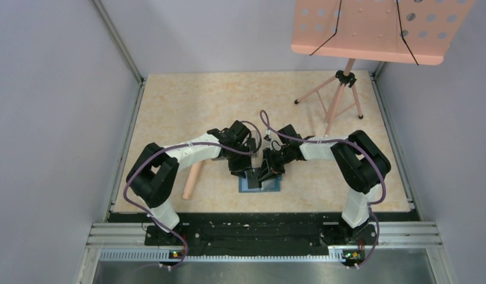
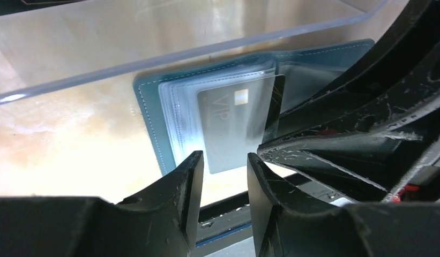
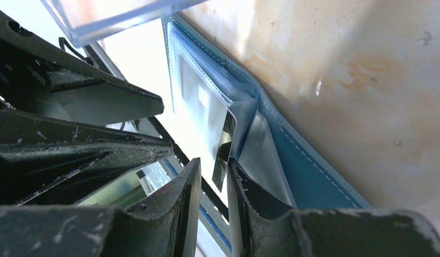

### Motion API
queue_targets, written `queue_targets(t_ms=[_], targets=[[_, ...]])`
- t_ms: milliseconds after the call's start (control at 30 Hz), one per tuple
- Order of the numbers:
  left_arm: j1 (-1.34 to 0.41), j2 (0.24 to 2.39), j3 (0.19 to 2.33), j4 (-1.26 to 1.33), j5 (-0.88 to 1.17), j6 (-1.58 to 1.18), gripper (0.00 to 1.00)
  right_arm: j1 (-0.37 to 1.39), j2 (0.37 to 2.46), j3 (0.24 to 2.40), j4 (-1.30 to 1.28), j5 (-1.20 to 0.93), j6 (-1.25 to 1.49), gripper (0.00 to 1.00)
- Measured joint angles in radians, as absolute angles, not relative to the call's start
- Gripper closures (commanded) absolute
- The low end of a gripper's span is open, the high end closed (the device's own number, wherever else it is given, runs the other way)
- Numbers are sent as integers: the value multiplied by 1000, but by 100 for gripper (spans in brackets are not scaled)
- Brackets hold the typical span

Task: Put the credit cards into the card holder
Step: Insert the credit card into the card slot.

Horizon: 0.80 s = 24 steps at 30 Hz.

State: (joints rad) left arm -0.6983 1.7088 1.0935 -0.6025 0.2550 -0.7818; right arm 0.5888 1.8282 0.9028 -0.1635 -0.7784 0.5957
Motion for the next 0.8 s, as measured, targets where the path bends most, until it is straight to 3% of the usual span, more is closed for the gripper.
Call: queue_targets(t_ms=[333,600,800], targets=[[-696,1758,1092,-610,246,-779,60,589,1829,903,-163,-781,595,74],[-694,1766,1092,-606,274,-767,71,589,1832,903,-163,-785,595,74],[-694,1766,1092,-571,305,-764,72,589,1838,903,-163,-791,595,74]])
